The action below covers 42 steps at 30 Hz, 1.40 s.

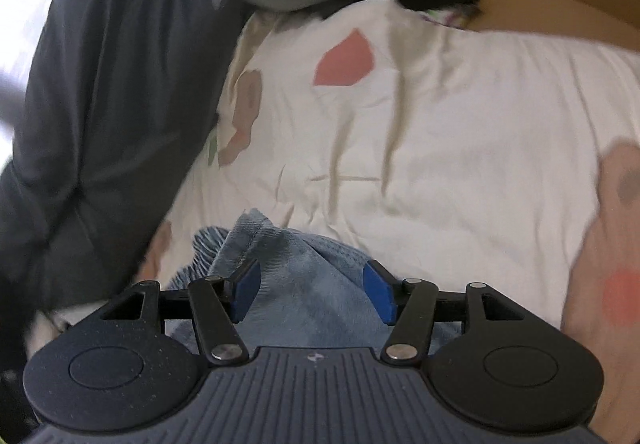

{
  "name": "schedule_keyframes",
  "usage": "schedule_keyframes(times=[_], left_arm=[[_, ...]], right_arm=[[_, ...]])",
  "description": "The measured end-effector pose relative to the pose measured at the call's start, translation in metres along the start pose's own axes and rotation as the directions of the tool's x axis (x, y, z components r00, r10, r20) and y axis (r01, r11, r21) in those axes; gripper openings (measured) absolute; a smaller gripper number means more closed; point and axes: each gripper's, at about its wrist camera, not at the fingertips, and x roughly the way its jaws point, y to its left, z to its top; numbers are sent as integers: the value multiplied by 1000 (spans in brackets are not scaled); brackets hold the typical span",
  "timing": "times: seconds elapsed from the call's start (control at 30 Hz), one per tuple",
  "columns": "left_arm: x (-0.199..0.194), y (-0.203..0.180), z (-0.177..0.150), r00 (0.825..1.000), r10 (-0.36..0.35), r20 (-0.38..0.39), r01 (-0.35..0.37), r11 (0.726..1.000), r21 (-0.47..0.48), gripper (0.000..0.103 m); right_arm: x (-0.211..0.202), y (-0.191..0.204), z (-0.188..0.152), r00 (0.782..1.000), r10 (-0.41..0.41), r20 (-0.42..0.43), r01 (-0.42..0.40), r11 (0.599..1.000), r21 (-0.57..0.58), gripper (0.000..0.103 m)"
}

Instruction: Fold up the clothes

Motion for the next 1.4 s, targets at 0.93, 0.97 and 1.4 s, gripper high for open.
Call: schedule_keyframes(times=[0.93,0.97,1.4], left_arm=[[-5,-11,-9,998,-22,52,19,998,65,24],[-7,-15,-9,998,-18,56,13,996,85,22],[-32,-44,24,989,-92,115,72,984,166,18]], right_arm=[[46,70,20,988,15,-154,-100,822,-561,14],[42,71,20,988,21,-150,-103,816,-568,13],[0,88,40,999,8,-44,-30,838,-545,11]])
